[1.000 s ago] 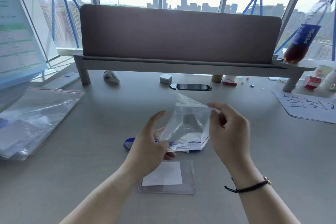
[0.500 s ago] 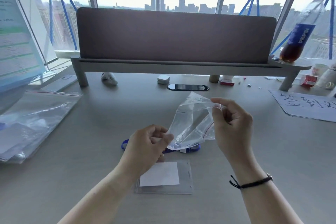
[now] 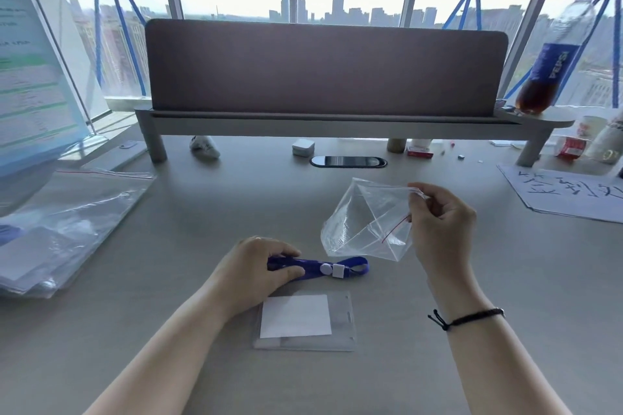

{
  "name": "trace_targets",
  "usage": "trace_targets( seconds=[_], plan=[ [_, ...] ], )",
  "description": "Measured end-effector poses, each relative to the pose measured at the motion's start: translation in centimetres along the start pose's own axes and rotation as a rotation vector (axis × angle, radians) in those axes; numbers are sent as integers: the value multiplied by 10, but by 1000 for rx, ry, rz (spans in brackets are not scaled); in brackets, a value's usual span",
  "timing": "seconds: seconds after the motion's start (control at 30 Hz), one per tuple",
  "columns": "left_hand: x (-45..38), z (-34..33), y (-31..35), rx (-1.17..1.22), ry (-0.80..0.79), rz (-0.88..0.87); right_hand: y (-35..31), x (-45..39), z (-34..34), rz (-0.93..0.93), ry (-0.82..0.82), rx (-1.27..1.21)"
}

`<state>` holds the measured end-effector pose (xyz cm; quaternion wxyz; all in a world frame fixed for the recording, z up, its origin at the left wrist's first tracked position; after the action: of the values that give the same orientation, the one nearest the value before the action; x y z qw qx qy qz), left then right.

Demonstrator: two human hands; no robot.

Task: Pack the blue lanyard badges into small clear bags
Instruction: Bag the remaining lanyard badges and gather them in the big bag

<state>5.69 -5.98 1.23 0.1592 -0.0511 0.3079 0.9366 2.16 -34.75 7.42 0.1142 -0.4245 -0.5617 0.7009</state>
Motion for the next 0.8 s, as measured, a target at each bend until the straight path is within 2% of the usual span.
trace_targets(
  seconds=[0.17,0.53,0.8],
  plan=[
    [0,-8,9,-104,-34,-102,0,0,0,-13,-8,-3],
    [-5,-6,-4,-276,-51,-35,-1,2,-1,-7,-15,3],
    [-3,7,-11,-99,44,63,1,3,-3,-14,-10,-6]
  ],
)
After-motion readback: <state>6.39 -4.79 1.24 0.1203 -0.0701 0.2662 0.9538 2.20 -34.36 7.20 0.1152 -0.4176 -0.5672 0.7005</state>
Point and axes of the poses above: each hand's wrist, its own x-axis away from the middle knuckle, its own z-axis out of the back of the hand, y = z × x, the point moved 10 cm from there along -x, towards the middle knuckle, and after that the axes turned 5 degrees about y, right-handed, at the moved point
